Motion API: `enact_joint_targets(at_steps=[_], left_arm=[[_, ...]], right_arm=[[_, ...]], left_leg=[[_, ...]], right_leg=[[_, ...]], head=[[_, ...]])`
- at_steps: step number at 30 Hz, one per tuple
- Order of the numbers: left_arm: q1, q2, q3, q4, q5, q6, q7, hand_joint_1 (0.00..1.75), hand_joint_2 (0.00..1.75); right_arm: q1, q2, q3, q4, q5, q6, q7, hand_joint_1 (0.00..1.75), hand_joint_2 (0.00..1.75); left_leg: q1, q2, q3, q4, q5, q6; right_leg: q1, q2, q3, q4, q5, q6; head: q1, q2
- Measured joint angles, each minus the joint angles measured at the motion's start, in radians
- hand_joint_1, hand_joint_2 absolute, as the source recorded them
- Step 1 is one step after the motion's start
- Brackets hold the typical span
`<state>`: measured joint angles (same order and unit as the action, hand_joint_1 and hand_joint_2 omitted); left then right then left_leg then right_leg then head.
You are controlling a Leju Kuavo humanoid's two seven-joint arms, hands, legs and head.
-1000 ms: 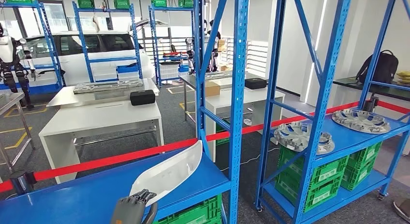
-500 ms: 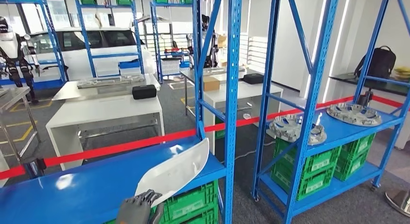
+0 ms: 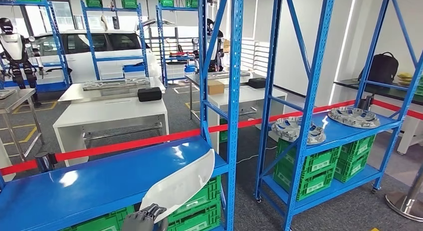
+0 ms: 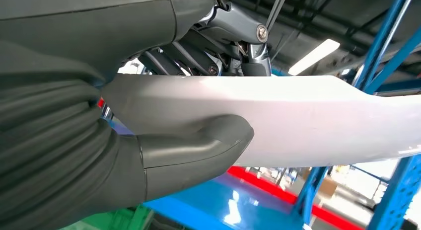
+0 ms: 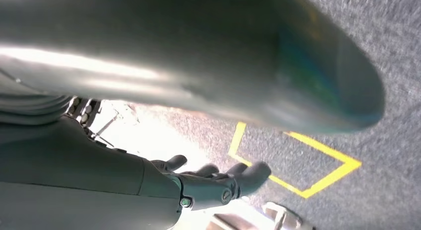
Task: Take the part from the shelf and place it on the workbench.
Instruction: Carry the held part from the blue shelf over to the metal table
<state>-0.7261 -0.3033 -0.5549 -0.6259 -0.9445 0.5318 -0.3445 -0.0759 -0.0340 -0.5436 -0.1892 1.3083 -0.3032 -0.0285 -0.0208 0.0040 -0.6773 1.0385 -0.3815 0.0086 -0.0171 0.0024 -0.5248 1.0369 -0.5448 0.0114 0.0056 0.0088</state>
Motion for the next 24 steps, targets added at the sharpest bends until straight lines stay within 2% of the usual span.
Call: enact_joint_targets(at_steps=[1, 2, 3, 4, 5, 6, 7, 8, 9, 10, 11, 12, 13, 14, 15, 16, 17, 18, 19, 21, 22, 23, 24], left_arm=[[0.001, 0.003, -0.003, -0.001, 0.001, 0.0, 0.001, 1.75, 1.75], [0.003, 0.006, -0.006, -0.002, 0.002, 0.0, 0.003, 1.75, 1.75], [0.004, 0.01, -0.009, -0.003, 0.004, 0.0, 0.006, 1.75, 1.75], [0.005, 0.014, -0.012, -0.005, 0.006, 0.0, 0.009, 1.75, 1.75], [0.006, 0.016, -0.015, -0.006, 0.009, -0.001, 0.012, 1.75, 1.75], [0.007, 0.018, -0.019, -0.006, 0.011, -0.001, 0.014, 1.75, 1.75], [0.009, 0.02, -0.023, -0.007, 0.012, -0.001, 0.016, 1.75, 1.75], [0.011, 0.022, -0.027, -0.007, 0.013, -0.001, 0.017, 1.75, 1.75], [0.013, 0.023, -0.029, -0.007, 0.015, -0.001, 0.018, 1.75, 1.75], [0.014, 0.024, -0.03, -0.009, 0.016, -0.001, 0.018, 1.75, 1.75], [0.014, 0.025, -0.031, -0.012, 0.018, -0.001, 0.019, 1.75, 1.75], [0.014, 0.024, -0.033, -0.016, 0.02, -0.002, 0.019, 1.75, 1.75], [0.013, 0.024, -0.037, -0.02, 0.021, -0.002, 0.019, 1.75, 1.75], [0.012, 0.024, -0.041, -0.023, 0.022, -0.002, 0.02, 1.75, 1.75], [0.012, 0.025, -0.045, -0.024, 0.024, -0.002, 0.02, 1.75, 1.75], [0.012, 0.025, -0.049, -0.024, 0.026, -0.003, 0.02, 1.75, 1.75], [0.012, 0.026, -0.051, -0.024, 0.029, -0.003, 0.021, 1.75, 1.75], [0.012, 0.026, -0.053, -0.024, 0.031, -0.004, 0.022, 1.75, 1.75], [0.012, 0.026, -0.054, -0.024, 0.032, -0.004, 0.023, 1.75, 1.75], [0.013, 0.026, -0.055, -0.024, 0.033, -0.004, 0.024, 1.75, 1.75], [0.014, 0.027, -0.056, -0.024, 0.033, -0.004, 0.025, 1.75, 1.75], [0.015, 0.027, -0.056, -0.023, 0.034, -0.004, 0.026, 1.75, 1.75], [0.016, 0.028, -0.057, -0.023, 0.034, -0.005, 0.026, 1.75, 1.75]], right_arm=[[0.0, 0.002, 0.0, 0.0, -0.001, -0.001, 0.0, 0.0, 0.0], [-0.002, 0.003, 0.0, 0.0, -0.001, -0.001, -0.001, 0.0, 0.0], [-0.004, 0.005, 0.0, 0.0, -0.002, -0.003, -0.001, 0.0, 0.0], [-0.006, 0.007, 0.0, 0.0, -0.002, -0.004, -0.002, 0.0, 0.0], [-0.007, 0.008, 0.0, 0.0, -0.002, -0.005, -0.002, 0.0, 0.0], [-0.008, 0.008, -0.001, 0.0, -0.003, -0.006, -0.003, 0.0, 0.0], [-0.009, 0.009, -0.001, 0.0, -0.004, -0.007, -0.004, 0.0, 0.0], [-0.009, 0.009, -0.002, 0.0, -0.004, -0.008, -0.005, 0.0, 0.0], [-0.009, 0.009, -0.002, 0.0, -0.005, -0.008, -0.006, 0.0, 0.0], [-0.01, 0.01, -0.003, 0.0, -0.005, -0.009, -0.007, 0.0, 0.0], [-0.011, 0.01, -0.004, 0.0, -0.005, -0.009, -0.008, 0.0, 0.0], [-0.012, 0.011, -0.004, 0.0, -0.006, -0.01, -0.009, 0.0, 0.0], [-0.013, 0.011, -0.005, 0.0, -0.006, -0.011, -0.011, 0.0, 0.0], [-0.014, 0.012, -0.006, 0.0, -0.008, -0.011, -0.012, 0.0, 0.0], [-0.014, 0.012, -0.007, 0.0, -0.008, -0.012, -0.013, 0.0, 0.0], [-0.014, 0.013, -0.009, 0.0, -0.009, -0.012, -0.014, 0.0, 0.0], [-0.013, 0.013, -0.011, 0.0, -0.009, -0.012, -0.015, 0.0, 0.0], [-0.012, 0.014, -0.013, 0.0, -0.009, -0.012, -0.015, 0.0, 0.0], [-0.011, 0.014, -0.015, 0.0, -0.009, -0.012, -0.015, 0.0, 0.0], [-0.012, 0.014, -0.017, 0.0, -0.009, -0.012, -0.015, 0.0, 0.0], [-0.012, 0.014, -0.017, 0.0, -0.009, -0.012, -0.015, 0.0, 0.0], [-0.012, 0.014, -0.018, 0.0, -0.009, -0.012, -0.016, 0.0, 0.0], [-0.012, 0.014, -0.019, 0.0, -0.009, -0.012, -0.016, 0.0, 0.0]], left_leg=[[0.001, -0.001, -0.003, -0.001, 0.003, -0.006], [0.002, -0.002, -0.01, 0.005, -0.011, -0.013], [0.003, -0.003, -0.022, 0.027, -0.044, -0.019], [0.006, -0.004, -0.036, 0.069, -0.095, -0.026], [0.008, -0.004, -0.051, 0.129, -0.15, -0.031], [0.011, -0.004, -0.063, 0.195, -0.192, -0.035], [0.013, -0.004, -0.067, 0.251, -0.211, -0.038], [0.014, -0.004, -0.058, 0.283, -0.204, -0.039], [0.015, -0.004, -0.031, 0.279, -0.18, -0.038], [0.015, -0.004, 0.013, 0.24, -0.153, -0.035], [0.014, -0.005, 0.073, 0.172, -0.144, -0.031], [0.013, -0.005, 0.135, 0.091, -0.152, -0.026], [0.01, -0.006, 0.179, 0.027, -0.168, -0.02], [0.007, -0.007, 0.205, -0.016, -0.183, -0.014], [0.004, -0.007, 0.21, -0.035, -0.186, -0.007], [0.005, -0.006, 0.201, -0.037, -0.176, 0.003], [0.005, -0.005, 0.194, -0.04, -0.163, 0.012], [0.006, -0.003, 0.184, -0.042, -0.149, 0.022], [0.008, -0.002, 0.171, -0.043, -0.134, 0.028], [0.007, -0.001, 0.139, -0.039, -0.108, 0.035], [0.006, 0.0, 0.12, -0.036, -0.096, 0.035], [0.005, 0.0, 0.102, -0.032, -0.084, 0.035], [0.004, 0.0, 0.084, -0.027, -0.074, 0.034]], right_leg=[[-0.002, -0.001, -0.007, -0.004, 0.01, -0.006], [-0.004, -0.003, -0.016, -0.006, 0.022, -0.013], [-0.007, -0.005, -0.028, -0.009, 0.036, -0.019], [-0.008, -0.006, -0.042, -0.01, 0.049, -0.023], [-0.009, -0.006, -0.058, -0.01, 0.063, -0.025], [-0.009, -0.007, -0.075, -0.01, 0.078, -0.025], [-0.009, -0.007, -0.093, -0.009, 0.091, -0.024], [-0.01, -0.008, -0.11, -0.008, 0.104, -0.022], [-0.01, -0.009, -0.127, -0.008, 0.117, -0.02], [-0.01, -0.01, -0.142, -0.008, 0.13, -0.018], [-0.01, -0.01, -0.154, -0.007, 0.141, -0.014], [-0.01, -0.01, -0.162, -0.006, 0.152, -0.009], [-0.009, -0.011, -0.166, -0.008, 0.163, -0.003], [-0.01, -0.011, -0.166, -0.011, 0.173, 0.004], [-0.01, -0.011, -0.166, -0.017, 0.185, 0.012], [-0.013, -0.012, -0.167, -0.022, 0.194, 0.019], [-0.014, -0.011, -0.172, -0.019, 0.186, 0.025], [-0.015, -0.01, -0.182, -0.001, 0.16, 0.03], [-0.015, -0.009, -0.196, 0.037, 0.115, 0.033], [-0.012, -0.007, -0.23, 0.166, 0.015, 0.038], [-0.011, -0.007, -0.24, 0.229, -0.008, 0.04], [-0.009, -0.007, -0.239, 0.27, -0.008, 0.04], [-0.009, -0.006, -0.22, 0.275, 0.01, 0.039]], head=[[0.0, 0.0], [-0.001, 0.0], [-0.002, 0.0], [-0.004, 0.0], [-0.006, 0.0], [-0.007, 0.0], [-0.008, 0.0], [-0.008, 0.0], [-0.009, 0.0], [-0.009, 0.0], [-0.009, 0.0], [-0.009, 0.0], [-0.008, 0.0], [-0.008, 0.0], [-0.007, 0.0], [-0.007, 0.0], [-0.007, 0.0], [-0.007, 0.0], [-0.005, 0.0], [-0.002, 0.0], [-0.002, 0.0], [-0.001, 0.0], [0.0, 0.0]])
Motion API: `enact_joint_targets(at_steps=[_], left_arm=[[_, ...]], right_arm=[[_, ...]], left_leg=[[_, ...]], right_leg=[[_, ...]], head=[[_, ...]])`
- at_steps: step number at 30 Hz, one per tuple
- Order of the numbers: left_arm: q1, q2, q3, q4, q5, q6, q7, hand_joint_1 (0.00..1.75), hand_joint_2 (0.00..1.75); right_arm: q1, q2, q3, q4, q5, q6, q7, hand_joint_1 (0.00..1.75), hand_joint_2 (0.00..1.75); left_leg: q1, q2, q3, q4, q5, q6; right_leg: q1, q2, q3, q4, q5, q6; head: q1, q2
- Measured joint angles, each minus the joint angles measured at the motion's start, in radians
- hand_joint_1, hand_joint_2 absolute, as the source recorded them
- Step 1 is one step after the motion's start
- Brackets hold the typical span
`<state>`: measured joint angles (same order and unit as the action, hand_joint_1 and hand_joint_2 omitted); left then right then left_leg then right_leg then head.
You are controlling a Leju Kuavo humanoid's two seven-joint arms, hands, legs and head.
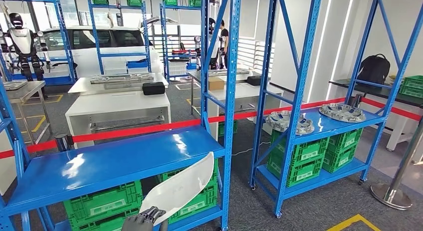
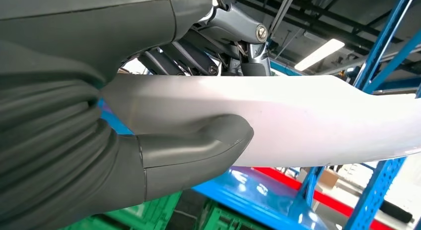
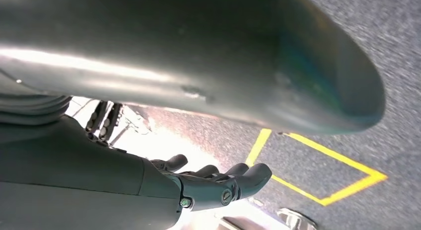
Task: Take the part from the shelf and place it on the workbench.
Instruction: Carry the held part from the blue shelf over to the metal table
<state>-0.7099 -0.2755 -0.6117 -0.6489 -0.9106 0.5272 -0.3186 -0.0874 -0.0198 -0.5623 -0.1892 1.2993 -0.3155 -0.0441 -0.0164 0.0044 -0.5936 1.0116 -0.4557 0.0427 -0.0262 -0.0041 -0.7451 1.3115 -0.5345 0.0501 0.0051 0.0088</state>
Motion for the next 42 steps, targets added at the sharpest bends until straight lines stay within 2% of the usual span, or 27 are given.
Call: enact_joint_targets(at_steps=[2, 4, 5, 7, 9, 11, 13, 14, 16, 17, 19, 21, 23, 24, 26, 28, 29, 30, 31, 32, 34, 35, 36, 37, 40, 41, 42], left_arm=[[0.001, 0.001, -0.001, -0.001, 0.0, 0.0, 0.0, 1.75, 1.75], [0.0, 0.001, -0.001, -0.003, 0.001, 0.0, 0.0, 1.75, 1.75], [0.0, 0.001, -0.002, -0.005, 0.001, 0.0, 0.0, 1.75, 1.75], [0.001, 0.002, -0.003, -0.006, 0.004, 0.0, 0.0, 1.75, 1.75], [0.002, 0.005, -0.003, -0.005, 0.008, 0.002, 0.002, 1.75, 1.75], [0.004, 0.01, -0.004, -0.004, 0.011, 0.006, 0.005, 1.75, 1.75], [0.01, 0.013, -0.006, -0.004, 0.015, 0.008, 0.007, 1.75, 1.75], [0.014, 0.015, -0.007, -0.003, 0.018, 0.008, 0.007, 1.75, 1.75], [0.02, 0.018, -0.011, -0.003, 0.024, 0.008, 0.007, 1.75, 1.75], [0.02, 0.018, -0.012, -0.003, 0.026, 0.008, 0.008, 1.75, 1.75], [0.018, 0.016, -0.014, -0.004, 0.029, 0.007, 0.008, 1.75, 1.75], [0.014, 0.014, -0.016, -0.004, 0.031, 0.005, 0.008, 1.75, 1.75], [0.012, 0.012, -0.019, -0.003, 0.035, 0.0, 0.009, 1.75, 1.75], [0.01, 0.01, -0.02, -0.001, 0.038, -0.002, 0.01, 1.75, 1.75], [0.008, 0.007, -0.021, 0.003, 0.042, -0.003, 0.012, 1.75, 1.75], [0.008, 0.006, -0.021, 0.01, 0.044, -0.001, 0.012, 1.75, 1.75], [0.009, 0.007, -0.021, 0.016, 0.045, 0.001, 0.01, 1.75, 1.75], [0.01, 0.007, -0.021, 0.021, 0.046, 0.002, 0.008, 1.75, 1.75], [0.01, 0.007, -0.021, 0.026, 0.047, 0.004, 0.006, 1.75, 1.75], [0.01, 0.007, -0.021, 0.03, 0.048, 0.006, 0.005, 1.75, 1.75], [0.008, 0.006, -0.021, 0.035, 0.048, 0.008, 0.003, 1.75, 1.75], [0.008, 0.004, -0.021, 0.037, 0.046, 0.009, 0.003, 1.75, 1.75], [0.007, 0.002, -0.022, 0.038, 0.045, 0.01, 0.003, 1.75, 1.75], [0.007, 0.0, -0.023, 0.039, 0.042, 0.011, 0.003, 1.75, 1.75], [0.007, -0.005, -0.026, 0.041, 0.033, 0.009, 0.002, 1.75, 1.75], [0.007, -0.007, -0.028, 0.041, 0.03, 0.008, 0.002, 1.75, 1.75], [0.007, -0.01, -0.029, 0.041, 0.028, 0.006, 0.001, 1.75, 1.75]], right_arm=[[-0.002, 0.0, 0.0, 0.0, 0.0, 0.0, 0.0, 0.0, 0.0], [-0.004, 0.0, -0.001, -0.001, 0.0, 0.0, 0.0, 0.0, 0.0], [-0.005, 0.0, -0.001, -0.002, 0.0, -0.001, -0.001, 0.0, 0.0], [-0.003, 0.001, -0.002, -0.002, -0.002, -0.003, -0.003, 0.0, 0.0], [-0.003, 0.003, -0.002, -0.002, -0.002, -0.006, -0.004, 0.0, 0.0], [-0.002, 0.005, -0.002, -0.002, 0.0, -0.007, -0.006, 0.0, 0.0], [0.0, 0.008, -0.002, -0.002, 0.001, -0.008, -0.007, 0.0, 0.0], [0.001, 0.009, -0.002, -0.002, 0.001, -0.008, -0.008, 0.0, 0.0], [0.002, 0.011, -0.002, -0.002, 0.001, -0.008, -0.012, 0.0, 0.0], [0.002, 0.011, -0.002, -0.002, 0.001, -0.009, -0.014, 0.0, 0.0], [0.002, 0.013, -0.003, -0.002, 0.0, -0.009, -0.016, 0.0, 0.0], [0.001, 0.015, -0.003, -0.003, 0.001, -0.009, -0.016, 0.0, 0.0], [0.001, 0.017, -0.003, -0.002, 0.002, -0.008, -0.017, 0.0, 0.0], [0.001, 0.018, -0.003, -0.002, 0.003, -0.007, -0.018, 0.0, 0.0], [0.0, 0.019, -0.003, -0.002, 0.004, -0.006, -0.019, 0.0, 0.0], [-0.002, 0.019, -0.003, -0.003, 0.005, -0.006, -0.02, 0.0, 0.0], [-0.002, 0.02, -0.003, -0.003, 0.005, -0.006, -0.02, 0.0, 0.0], [-0.001, 0.02, -0.003, -0.003, 0.005, -0.006, -0.021, 0.0, 0.0], [-0.001, 0.02, -0.003, -0.003, 0.005, -0.006, -0.021, 0.0, 0.0], [-0.001, 0.021, -0.003, -0.003, 0.005, -0.006, -0.022, 0.0, 0.0], [-0.004, 0.021, -0.003, -0.003, 0.006, -0.007, -0.025, 0.0, 0.0], [-0.005, 0.021, -0.003, -0.003, 0.005, -0.008, -0.027, 0.0, 0.0], [-0.004, 0.022, -0.003, -0.003, 0.004, -0.01, -0.029, 0.0, 0.0], [-0.002, 0.023, -0.003, -0.003, 0.002, -0.015, -0.033, 0.0, 0.0], [0.001, 0.025, -0.007, -0.003, -0.008, -0.041, -0.046, 0.0, 0.0], [0.002, 0.025, -0.011, -0.003, -0.013, -0.049, -0.05, 0.0, 0.0], [0.002, 0.026, -0.016, -0.003, -0.016, -0.055, -0.053, 0.0, 0.0]], left_leg=[[0.0, 0.0, -0.033, 0.013, 0.017, -0.005], [-0.003, 0.0, -0.054, 0.025, 0.03, -0.014], [-0.003, 0.001, -0.058, 0.028, 0.037, -0.02], [-0.004, 0.001, -0.062, 0.024, 0.051, -0.032], [-0.003, -0.002, -0.076, 0.04, 0.028, -0.046], [0.003, -0.004, -0.106, 0.123, -0.06, -0.061], [0.009, -0.004, -0.133, 0.248, -0.137, -0.071], [0.011, -0.004, -0.134, 0.288, -0.144, -0.074], [0.014, -0.004, -0.087, 0.275, -0.102, -0.076], [0.015, -0.004, -0.039, 0.221, -0.079, -0.075], [0.013, -0.006, 0.07, 0.077, -0.083, -0.066], [0.008, -0.007, 0.115, -0.001, -0.107, -0.052], [0.006, -0.005, 0.103, -0.009, -0.095, -0.033], [0.007, -0.004, 0.098, -0.011, -0.084, -0.022], [0.01, -0.002, 0.08, -0.014, -0.061, -0.006], [0.008, -0.001, 0.056, -0.011, -0.042, -0.002], [0.006, 0.0, 0.044, -0.009, -0.034, -0.002], [0.006, 0.0, 0.032, -0.005, -0.027, -0.003], [0.005, 0.0, 0.02, -0.001, -0.021, -0.005], [0.005, 0.0, 0.01, 0.005, -0.017, -0.007], [0.003, 0.001, -0.007, 0.017, -0.011, -0.014], [0.002, 0.001, -0.012, 0.022, -0.009, -0.019], [0.0, 0.001, -0.016, 0.023, -0.007, -0.024], [-0.001, 0.001, -0.017, 0.022, -0.008, -0.021], [-0.004, 0.001, -0.024, 0.016, -0.005, 0.008], [-0.004, 0.001, -0.026, 0.014, 0.0, 0.009], [-0.004, 0.001, -0.024, 0.011, 0.005, 0.002]], right_leg=[[0.001, 0.0, 0.091, -0.096, 0.035, -0.006], [0.006, 0.0, 0.186, -0.23, 0.019, -0.016], [0.009, 0.001, 0.21, -0.268, 0.005, -0.023], [0.01, 0.002, 0.209, -0.283, 0.01, -0.036], [0.005, 0.0, 0.194, -0.29, 0.03, -0.051], [0.001, -0.003, 0.17, -0.293, 0.055, -0.061], [0.001, -0.003, 0.139, -0.293, 0.079, -0.063], [0.0, -0.003, 0.124, -0.292, 0.09, -0.061], [-0.002, -0.004, 0.093, -0.29, 0.113, -0.056], [-0.003, -0.004, 0.081, -0.289, 0.123, -0.053], [-0.002, -0.004, 0.064, -0.286, 0.142, -0.042], [-0.002, -0.004, 0.06, -0.29, 0.161, -0.027], [-0.006, -0.004, 0.058, -0.297, 0.173, -0.012], [-0.007, -0.003, 0.052, -0.288, 0.159, -0.008], [-0.008, -0.002, 0.023, -0.21, 0.082, -0.002], [-0.006, 0.0, -0.014, -0.077, -0.002, 0.001], [-0.005, 0.0, -0.022, -0.026, -0.017, 0.002], [-0.004, 0.0, -0.013, -0.009, -0.012, 0.002], [-0.003, 0.0, 0.017, -0.033, 0.007, 0.001], [-0.003, 0.0, 0.065, -0.093, 0.028, -0.002], [0.001, 0.0, 0.159, -0.226, 0.036, -0.01], [0.003, 0.0, 0.182, -0.266, 0.03, -0.016], [0.005, 0.001, 0.188, -0.282, 0.023, -0.022], [0.006, 0.001, 0.184, -0.284, 0.026, -0.025], [0.005, 0.001, 0.181, -0.291, 0.033, -0.03], [0.006, 0.001, 0.179, -0.291, 0.035, -0.034], [0.006, 0.001, 0.177, -0.291, 0.037, -0.037]], head=[[0.001, 0.0], [0.002, 0.0], [0.001, 0.0], [0.0, 0.0], [-0.002, 0.0], [-0.005, 0.0], [-0.008, 0.0], [-0.008, 0.0], [-0.009, 0.0], [-0.009, 0.0], [-0.009, 0.0], [-0.007, 0.0], [-0.007, 0.0], [-0.007, 0.0], [-0.004, 0.0], [-0.002, 0.0], [-0.001, 0.0], [-0.001, 0.0], [0.0, 0.0], [0.001, 0.0], [0.001, 0.0], [0.001, 0.0], [0.0, 0.0], [-0.001, 0.0], [-0.003, 0.0], [-0.004, 0.0], [-0.005, 0.0]])
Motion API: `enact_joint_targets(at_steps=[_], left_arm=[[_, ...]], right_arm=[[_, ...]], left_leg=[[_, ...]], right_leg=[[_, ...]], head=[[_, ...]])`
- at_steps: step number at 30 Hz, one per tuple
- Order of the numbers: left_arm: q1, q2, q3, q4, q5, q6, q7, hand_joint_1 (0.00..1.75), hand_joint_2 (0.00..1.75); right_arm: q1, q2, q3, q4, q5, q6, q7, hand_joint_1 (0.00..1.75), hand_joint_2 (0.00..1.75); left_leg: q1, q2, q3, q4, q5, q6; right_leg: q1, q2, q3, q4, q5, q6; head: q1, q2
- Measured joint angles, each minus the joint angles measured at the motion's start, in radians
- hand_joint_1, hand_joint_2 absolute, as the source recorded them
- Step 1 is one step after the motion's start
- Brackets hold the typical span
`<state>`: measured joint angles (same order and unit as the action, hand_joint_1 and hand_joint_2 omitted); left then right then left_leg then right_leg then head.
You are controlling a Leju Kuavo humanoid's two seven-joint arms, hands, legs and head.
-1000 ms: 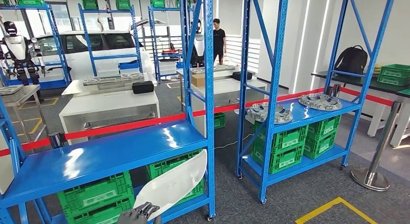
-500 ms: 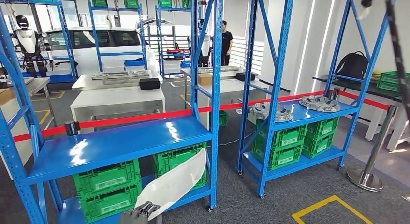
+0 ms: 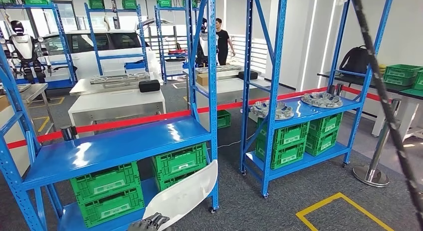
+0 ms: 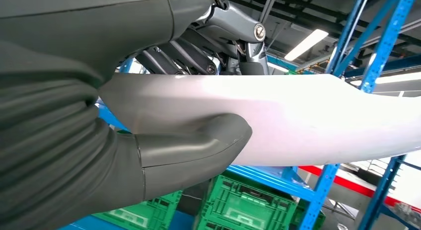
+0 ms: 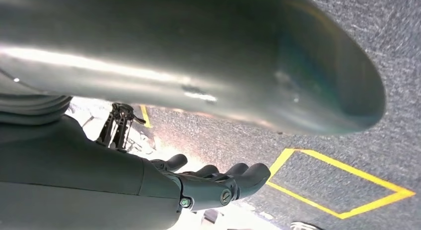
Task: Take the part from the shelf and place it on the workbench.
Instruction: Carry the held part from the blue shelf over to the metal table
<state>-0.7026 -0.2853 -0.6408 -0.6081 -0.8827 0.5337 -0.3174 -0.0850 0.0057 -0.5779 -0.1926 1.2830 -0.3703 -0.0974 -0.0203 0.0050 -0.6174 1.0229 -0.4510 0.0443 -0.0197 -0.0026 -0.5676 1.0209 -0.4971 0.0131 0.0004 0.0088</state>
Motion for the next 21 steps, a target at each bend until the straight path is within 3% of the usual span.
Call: enact_joint_targets(at_steps=[2, 4, 9, 12, 13, 14, 17, 18, 19, 21], left_arm=[[0.0, -0.004, -0.001, 0.0, -0.002, 0.0, 0.0, 1.75, 1.75], [0.0, -0.006, -0.003, 0.0, -0.002, -0.001, -0.001, 1.75, 1.75], [-0.001, -0.012, -0.01, 0.009, 0.007, -0.003, -0.017, 1.75, 1.75], [-0.006, -0.015, -0.011, 0.018, 0.024, 0.005, -0.023, 1.75, 1.75], [-0.009, -0.015, -0.012, 0.023, 0.028, 0.009, -0.025, 1.75, 1.75], [-0.012, -0.016, -0.013, 0.028, 0.031, 0.013, -0.028, 1.75, 1.75], [-0.013, -0.017, -0.016, 0.044, 0.032, 0.021, -0.034, 1.75, 1.75], [-0.012, -0.017, -0.016, 0.048, 0.031, 0.021, -0.034, 1.75, 1.75], [-0.012, -0.017, -0.017, 0.051, 0.029, 0.021, -0.032, 1.75, 1.75], [-0.014, -0.017, -0.017, 0.053, 0.025, 0.019, -0.023, 1.75, 1.75]], right_arm=[[0.001, 0.0, -0.008, 0.0, -0.003, -0.005, -0.002, 0.0, 0.0], [0.002, 0.0, -0.013, 0.0, -0.006, -0.01, -0.001, 0.0, 0.0], [0.001, 0.0, -0.046, 0.0, -0.051, -0.035, -0.016, 0.0, 0.0], [-0.001, 0.0, -0.062, -0.001, -0.053, -0.028, -0.028, 0.0, 0.0], [-0.002, 0.0, -0.063, -0.001, -0.05, -0.023, -0.029, 0.0, 0.0], [-0.004, 0.0, -0.064, -0.001, -0.046, -0.018, -0.027, 0.0, 0.0], [-0.008, 0.0, -0.067, -0.001, -0.043, -0.012, -0.016, 0.0, 0.0], [-0.008, 0.0, -0.068, -0.001, -0.042, -0.011, -0.014, 0.0, 0.0], [-0.008, 0.0, -0.069, -0.001, -0.04, -0.011, -0.014, 0.0, 0.0], [-0.011, 0.001, -0.07, -0.002, -0.036, -0.01, -0.01, 0.0, 0.0]], left_leg=[[0.002, 0.0, 0.002, -0.006, 0.013, -0.019], [0.003, 0.0, 0.001, -0.008, 0.02, -0.031], [0.002, -0.001, -0.003, -0.007, 0.021, -0.033], [0.006, 0.0, 0.012, -0.04, 0.036, -0.015], [0.01, 0.003, 0.021, -0.059, 0.047, -0.01], [0.016, 0.005, 0.029, -0.075, 0.056, -0.008], [0.02, 0.007, 0.02, -0.076, 0.063, -0.012], [0.023, 0.007, 0.014, -0.07, 0.063, -0.016], [0.028, 0.008, 0.006, -0.062, 0.062, -0.022], [0.04, 0.008, -0.012, -0.031, 0.052, -0.04]], right_leg=[[0.001, 0.0, -0.005, 0.001, 0.005, -0.005], [0.002, 0.0, -0.009, 0.002, 0.008, -0.007], [-0.001, 0.0, -0.01, -0.001, 0.012, -0.004], [-0.003, 0.0, -0.004, -0.012, 0.016, 0.008], [-0.002, 0.001, -0.009, 0.001, 0.004, 0.01], [-0.002, 0.002, -0.023, 0.034, -0.019, 0.013], [-0.01, 0.003, -0.105, 0.206, -0.105, 0.029], [-0.015, 0.003, -0.118, 0.233, -0.109, 0.036], [-0.021, 0.002, -0.111, 0.22, -0.093, 0.044], [-0.032, -0.004, -0.054, 0.113, -0.041, 0.063]], head=[[0.0, 0.0], [-0.001, 0.0], [-0.001, 0.0], [-0.002, 0.0], [-0.001, 0.0], [0.0, 0.0], [0.004, 0.0], [0.004, 0.0], [0.004, 0.0], [0.005, 0.0]])
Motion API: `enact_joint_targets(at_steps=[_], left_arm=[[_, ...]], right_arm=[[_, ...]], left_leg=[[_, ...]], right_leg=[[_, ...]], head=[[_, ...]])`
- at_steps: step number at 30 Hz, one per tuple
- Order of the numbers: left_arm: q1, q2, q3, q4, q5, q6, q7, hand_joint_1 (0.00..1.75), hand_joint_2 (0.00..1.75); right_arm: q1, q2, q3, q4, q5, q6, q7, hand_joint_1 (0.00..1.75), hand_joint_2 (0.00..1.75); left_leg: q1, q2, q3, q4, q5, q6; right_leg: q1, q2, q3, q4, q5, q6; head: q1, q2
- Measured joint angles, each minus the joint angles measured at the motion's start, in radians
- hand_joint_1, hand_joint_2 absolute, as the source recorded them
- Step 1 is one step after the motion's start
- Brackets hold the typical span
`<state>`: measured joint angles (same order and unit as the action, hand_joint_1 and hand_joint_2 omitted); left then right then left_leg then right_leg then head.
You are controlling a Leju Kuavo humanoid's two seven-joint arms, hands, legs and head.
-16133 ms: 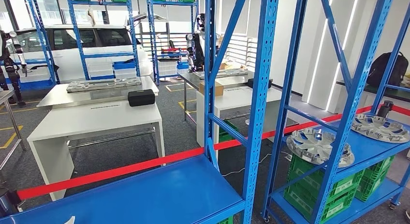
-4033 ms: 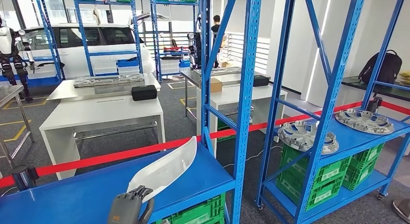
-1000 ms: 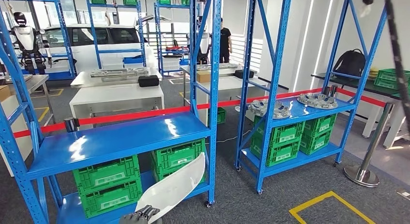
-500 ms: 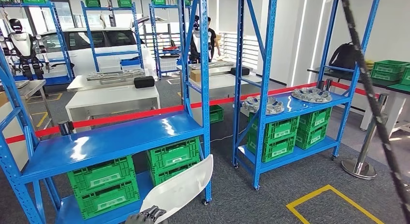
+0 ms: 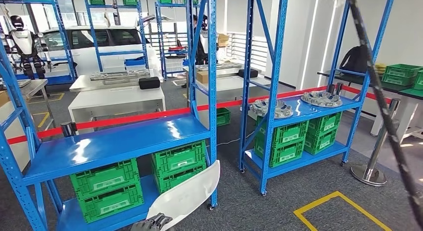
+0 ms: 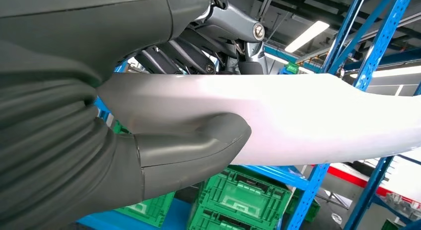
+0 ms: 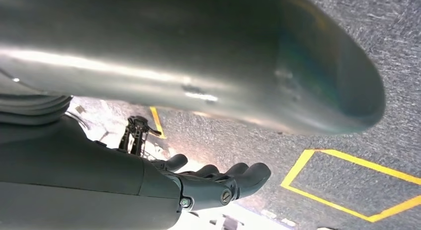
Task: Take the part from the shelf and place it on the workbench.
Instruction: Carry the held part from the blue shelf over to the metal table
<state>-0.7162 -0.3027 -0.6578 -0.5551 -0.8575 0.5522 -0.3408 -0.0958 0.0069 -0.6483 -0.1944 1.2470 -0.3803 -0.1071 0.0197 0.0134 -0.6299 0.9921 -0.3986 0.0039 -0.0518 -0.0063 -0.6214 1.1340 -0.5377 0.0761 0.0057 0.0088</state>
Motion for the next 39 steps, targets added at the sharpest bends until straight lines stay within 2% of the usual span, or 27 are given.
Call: enact_joint_targets(at_steps=[1, 2, 3, 5, 7, 8, 11, 12, 13, 14, 15, 17, 18, 19, 21, 23, 24, 26, 27, 28, 29, 31, 32, 33, 37, 39], left_arm=[[-0.002, 0.0, 0.0, 0.0, 0.001, -0.003, 0.003, 1.75, 1.75], [-0.003, 0.0, 0.0, 0.0, 0.004, -0.008, 0.001, 1.75, 1.75], [-0.003, 0.0, 0.0, 0.0, 0.01, -0.014, -0.004, 1.75, 1.75], [-0.003, 0.0, -0.001, 0.002, 0.022, -0.024, -0.019, 1.75, 1.75], [-0.003, 0.0, -0.001, 0.004, 0.027, -0.029, -0.027, 1.75, 1.75], [-0.003, 0.0, -0.001, 0.005, 0.028, -0.03, -0.029, 1.75, 1.75], [-0.004, 0.0, -0.001, 0.009, 0.029, -0.032, -0.03, 1.75, 1.75], [-0.003, 0.0, -0.001, 0.011, 0.029, -0.032, -0.029, 1.75, 1.75], [-0.003, 0.0, -0.001, 0.012, 0.028, -0.032, -0.028, 1.75, 1.75], [-0.004, 0.0, -0.001, 0.013, 0.027, -0.032, -0.026, 1.75, 1.75], [-0.005, -0.001, -0.001, 0.013, 0.025, -0.03, -0.025, 1.75, 1.75], [-0.01, -0.003, -0.002, 0.011, 0.021, -0.027, -0.024, 1.75, 1.75], [-0.013, -0.003, -0.003, 0.01, 0.019, -0.025, -0.024, 1.75, 1.75], [-0.015, -0.004, -0.005, 0.01, 0.018, -0.024, -0.024, 1.75, 1.75], [-0.017, -0.006, -0.009, 0.008, 0.016, -0.023, -0.024, 1.75, 1.75], [-0.019, -0.011, -0.011, 0.005, 0.014, -0.022, -0.024, 1.75, 1.75], [-0.021, -0.013, -0.014, 0.005, 0.014, -0.022, -0.024, 1.75, 1.75], [-0.023, -0.014, -0.019, 0.006, 0.012, -0.023, -0.024, 1.75, 1.75], [-0.022, -0.014, -0.022, 0.007, 0.012, -0.024, -0.024, 1.75, 1.75], [-0.021, -0.014, -0.023, 0.008, 0.011, -0.026, -0.025, 1.75, 1.75], [-0.02, -0.014, -0.025, 0.008, 0.011, -0.028, -0.025, 1.75, 1.75], [-0.021, -0.014, -0.025, 0.007, 0.011, -0.031, -0.026, 1.75, 1.75], [-0.021, -0.015, -0.025, 0.006, 0.011, -0.031, -0.026, 1.75, 1.75], [-0.022, -0.016, -0.025, 0.005, 0.011, -0.032, -0.026, 1.75, 1.75], [-0.023, -0.017, -0.025, 0.003, 0.011, -0.032, -0.027, 1.75, 1.75], [-0.024, -0.016, -0.025, 0.002, 0.012, -0.032, -0.027, 1.75, 1.75]], right_arm=[[-0.002, 0.003, 0.0, 0.0, 0.0, 0.001, 0.003, 0.0, 0.0], [-0.003, 0.006, -0.001, -0.001, 0.0, 0.002, 0.006, 0.0, 0.0], [-0.004, 0.008, -0.002, -0.002, 0.0, 0.003, 0.008, 0.0, 0.0], [-0.003, 0.009, -0.006, -0.004, 0.0, 0.002, 0.004, 0.0, 0.0], [-0.003, 0.01, -0.008, -0.004, -0.001, 0.001, -0.002, 0.0, 0.0], [-0.003, 0.011, -0.009, -0.004, -0.001, 0.001, -0.005, 0.0, 0.0], [-0.003, 0.011, -0.011, -0.004, -0.002, 0.0, -0.007, 0.0, 0.0], [-0.002, 0.011, -0.011, -0.004, -0.002, 0.0, -0.007, 0.0, 0.0], [-0.002, 0.011, -0.012, -0.004, -0.002, 0.0, -0.007, 0.0, 0.0], [-0.002, 0.011, -0.013, -0.004, -0.003, -0.001, -0.008, 0.0, 0.0], [-0.003, 0.011, -0.014, -0.004, -0.005, -0.003, -0.01, 0.0, 0.0], [-0.004, 0.015, -0.017, -0.004, -0.009, -0.007, -0.013, 0.0, 0.0], [-0.004, 0.016, -0.018, -0.004, -0.012, -0.009, -0.015, 0.0, 0.0], [-0.003, 0.016, -0.019, -0.004, -0.014, -0.011, -0.018, 0.0, 0.0], [-0.002, 0.015, -0.021, -0.004, -0.017, -0.012, -0.022, 0.0, 0.0], [-0.001, 0.015, -0.023, -0.004, -0.018, -0.013, -0.026, 0.0, 0.0], [-0.002, 0.015, -0.025, -0.004, -0.018, -0.014, -0.026, 0.0, 0.0], [-0.002, 0.013, -0.029, -0.004, -0.019, -0.015, -0.027, 0.0, 0.0], [0.001, 0.013, -0.031, -0.004, -0.02, -0.015, -0.027, 0.0, 0.0], [0.004, 0.012, -0.034, -0.004, -0.021, -0.016, -0.027, 0.0, 0.0], [0.006, 0.012, -0.035, -0.004, -0.023, -0.017, -0.028, 0.0, 0.0], [0.007, 0.012, -0.038, -0.004, -0.025, -0.019, -0.029, 0.0, 0.0], [0.007, 0.012, -0.038, -0.004, -0.025, -0.02, -0.03, 0.0, 0.0], [0.006, 0.012, -0.039, -0.004, -0.026, -0.021, -0.03, 0.0, 0.0], [0.009, 0.012, -0.041, -0.004, -0.028, -0.022, -0.03, 0.0, 0.0], [0.009, 0.013, -0.042, -0.004, -0.028, -0.023, -0.03, 0.0, 0.0]], left_leg=[[0.002, 0.001, -0.011, 0.021, -0.008, -0.011], [0.002, 0.001, -0.02, 0.038, -0.015, -0.021], [0.0, 0.001, -0.026, 0.049, -0.02, -0.029], [-0.001, 0.001, -0.031, 0.052, -0.021, -0.036], [0.002, 0.0, -0.041, 0.072, -0.038, -0.041], [0.003, -0.001, -0.056, 0.11, -0.066, -0.043], [0.001, -0.004, -0.128, 0.301, -0.173, -0.039], [-0.001, -0.005, -0.138, 0.337, -0.186, -0.034], [-0.005, -0.006, -0.129, 0.335, -0.181, -0.026], [-0.01, -0.009, -0.1, 0.294, -0.16, -0.015], [-0.017, -0.014, -0.059, 0.227, -0.132, 0.0], [-0.029, -0.023, 0.011, 0.107, -0.101, 0.027], [-0.034, -0.025, 0.027, 0.077, -0.098, 0.035], [-0.037, -0.025, 0.031, 0.068, -0.1, 0.036], [-0.037, -0.021, 0.037, 0.049, -0.088, 0.032], [-0.03, -0.016, 0.046, 0.023, -0.071, 0.031], [-0.028, -0.013, 0.048, 0.016, -0.066, 0.032], [-0.029, -0.009, 0.043, 0.017, -0.064, 0.037], [-0.03, -0.007, 0.039, 0.02, -0.064, 0.037], [-0.03, -0.006, 0.036, 0.025, -0.065, 0.037], [-0.029, -0.005, 0.032, 0.03, -0.066, 0.036], [-0.029, -0.003, 0.025, 0.045, -0.072, 0.029], [-0.031, -0.002, 0.021, 0.053, -0.076, 0.024], [-0.033, -0.001, 0.018, 0.058, -0.079, 0.019], [-0.035, -0.001, 0.012, 0.064, -0.085, -0.002], [-0.031, -0.006, -0.017, 0.13, -0.13, -0.015]], right_leg=[[-0.003, -0.002, 0.023, -0.048, 0.019, 0.004], [-0.005, -0.003, 0.034, -0.074, 0.026, 0.0], [-0.005, -0.003, 0.031, -0.074, 0.023, -0.011], [-0.004, 0.002, 0.02, -0.062, 0.025, -0.038], [-0.002, 0.005, 0.014, -0.06, 0.031, -0.053], [-0.002, 0.007, 0.012, -0.061, 0.034, -0.059], [0.007, 0.011, 0.002, -0.063, 0.042, -0.071], [0.012, 0.013, 0.0, -0.063, 0.043, -0.073], [0.016, 0.015, -0.002, -0.063, 0.044, -0.075], [0.02, 0.018, -0.002, -0.063, 0.045, -0.075], [0.024, 0.02, -0.002, -0.063, 0.046, -0.075], [0.027, 0.024, -0.002, -0.065, 0.05, -0.071], [0.025, 0.025, -0.003, -0.067, 0.052, -0.067], [0.023, 0.025, -0.003, -0.071, 0.056, -0.061], [0.02, 0.025, -0.001, -0.079, 0.061, -0.048], [0.023, 0.021, -0.011, -0.058, 0.043, -0.04], [0.023, 0.018, -0.03, -0.018, 0.018, -0.037], [0.024, 0.015, -0.085, 0.1, -0.04, -0.031], [0.024, 0.015, -0.106, 0.145, -0.054, -0.028], [0.024, 0.014, -0.11, 0.156, -0.049, -0.026], [0.023, 0.012, -0.094, 0.128, -0.027, -0.025], [0.022, 0.003, -0.027, 0.004, 0.025, -0.025], [0.023, 0.001, -0.001, -0.045, 0.04, -0.03], [0.024, -0.001, 0.011, -0.072, 0.045, -0.037], [0.023, 0.006, 0.008, -0.081, 0.052, -0.066], [0.019, 0.007, 0.007, -0.085, 0.057, -0.076]], head=[[0.002, 0.0], [0.002, 0.0], [0.002, 0.0], [-0.003, 0.0], [-0.006, 0.0], [-0.007, 0.0], [-0.01, 0.0], [-0.01, 0.0], [-0.01, 0.0], [-0.01, 0.0], [-0.01, 0.0], [-0.01, 0.0], [-0.009, 0.0], [-0.009, 0.0], [-0.01, 0.0], [-0.008, 0.0], [-0.006, 0.0], [-0.003, 0.0], [-0.002, 0.0], [-0.002, 0.0], [-0.001, 0.0], [0.0, 0.0], [0.0, 0.0], [-0.001, 0.0], [-0.004, 0.0], [-0.006, 0.0]])
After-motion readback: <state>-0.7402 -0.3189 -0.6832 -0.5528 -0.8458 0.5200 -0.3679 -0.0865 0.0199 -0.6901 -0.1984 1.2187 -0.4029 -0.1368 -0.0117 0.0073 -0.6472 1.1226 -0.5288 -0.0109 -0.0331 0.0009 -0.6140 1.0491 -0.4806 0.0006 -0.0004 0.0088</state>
